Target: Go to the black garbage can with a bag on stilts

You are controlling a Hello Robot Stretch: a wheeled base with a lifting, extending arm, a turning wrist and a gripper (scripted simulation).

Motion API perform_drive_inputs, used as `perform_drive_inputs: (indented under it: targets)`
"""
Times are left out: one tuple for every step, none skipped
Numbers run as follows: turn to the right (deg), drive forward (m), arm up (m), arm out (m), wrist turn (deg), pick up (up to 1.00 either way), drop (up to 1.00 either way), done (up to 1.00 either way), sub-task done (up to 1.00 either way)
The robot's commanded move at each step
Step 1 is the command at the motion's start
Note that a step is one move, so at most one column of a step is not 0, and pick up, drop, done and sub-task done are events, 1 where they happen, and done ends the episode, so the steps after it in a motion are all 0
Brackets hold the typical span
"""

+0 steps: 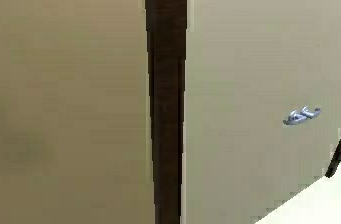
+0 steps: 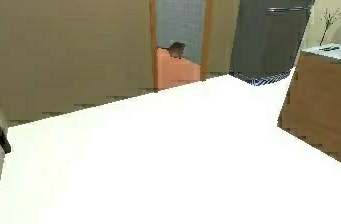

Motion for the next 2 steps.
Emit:
perform_drive_inputs:
  targets:
    - [45.0, 0.0, 0.0, 0.0, 0.0, 0.0, 0.0, 0.0, 0.0]
    - [18.0, 0.0, 0.0, 0.0, 0.0, 0.0, 0.0, 0.0, 0.0]
